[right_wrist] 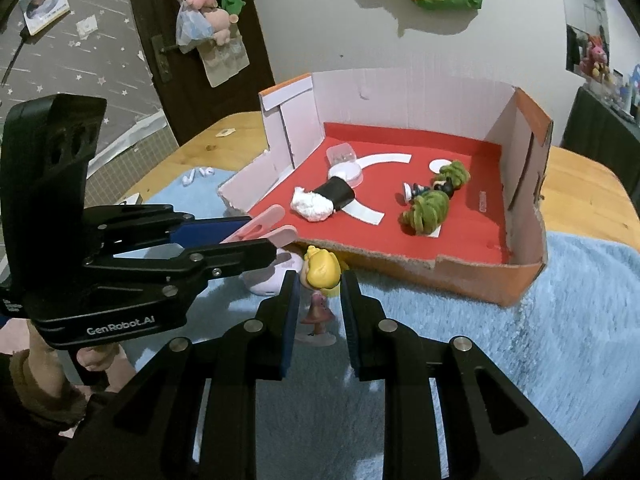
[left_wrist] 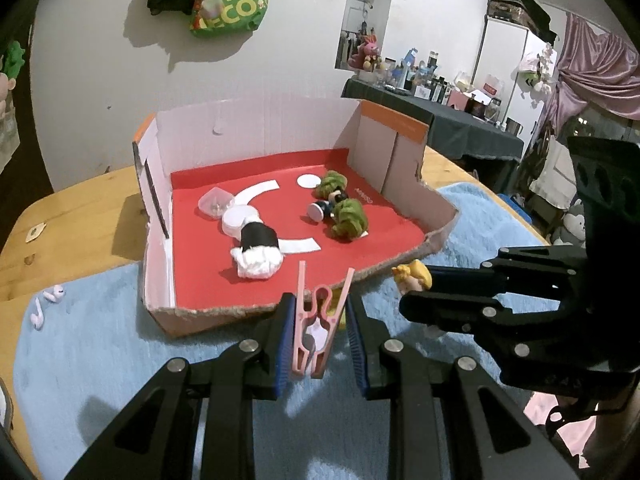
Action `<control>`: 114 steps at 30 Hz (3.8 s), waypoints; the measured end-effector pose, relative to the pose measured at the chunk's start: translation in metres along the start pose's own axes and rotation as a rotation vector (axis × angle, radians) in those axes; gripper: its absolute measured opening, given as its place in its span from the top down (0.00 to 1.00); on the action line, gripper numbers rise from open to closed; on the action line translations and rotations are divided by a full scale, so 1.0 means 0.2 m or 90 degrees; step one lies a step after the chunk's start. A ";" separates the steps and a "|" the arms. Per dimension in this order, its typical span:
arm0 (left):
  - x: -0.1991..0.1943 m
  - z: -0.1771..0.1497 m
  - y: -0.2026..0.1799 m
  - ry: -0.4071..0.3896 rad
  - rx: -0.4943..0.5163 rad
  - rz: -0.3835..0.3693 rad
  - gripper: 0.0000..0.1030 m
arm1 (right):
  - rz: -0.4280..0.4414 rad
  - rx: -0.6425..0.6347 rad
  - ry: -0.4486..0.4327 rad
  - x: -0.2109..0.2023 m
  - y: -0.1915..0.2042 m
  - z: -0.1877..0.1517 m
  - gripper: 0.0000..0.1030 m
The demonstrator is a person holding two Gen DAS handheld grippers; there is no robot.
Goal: Organize objects
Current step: 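Lift and carry clothespin with left tool while right tool carries figurine over the box, then lower clothespin onto red box floor with left tool while right tool lowers figurine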
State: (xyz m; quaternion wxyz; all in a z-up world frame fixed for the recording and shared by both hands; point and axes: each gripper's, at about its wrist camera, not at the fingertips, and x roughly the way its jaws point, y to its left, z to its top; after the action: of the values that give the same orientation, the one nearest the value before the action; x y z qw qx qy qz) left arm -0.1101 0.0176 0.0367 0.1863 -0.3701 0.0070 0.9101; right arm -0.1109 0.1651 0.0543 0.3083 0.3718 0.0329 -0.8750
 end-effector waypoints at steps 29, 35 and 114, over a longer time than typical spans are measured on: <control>0.14 0.21 0.05 -0.002 -0.008 -0.003 0.74 | 0.005 0.019 -0.015 0.07 -0.13 0.20 0.81; 0.17 0.22 0.06 0.006 -0.012 -0.009 0.74 | 0.001 0.021 -0.007 0.10 -0.15 0.23 0.81; 0.47 0.21 0.23 0.102 -0.023 0.040 0.57 | -0.085 0.043 0.112 0.43 -0.36 0.24 0.80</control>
State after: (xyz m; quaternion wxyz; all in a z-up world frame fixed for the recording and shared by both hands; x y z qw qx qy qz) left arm -0.2158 0.0127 -0.0020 0.1501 -0.4448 0.0174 0.8828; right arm -0.2270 0.1651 0.0189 0.2327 0.4544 0.0549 -0.8581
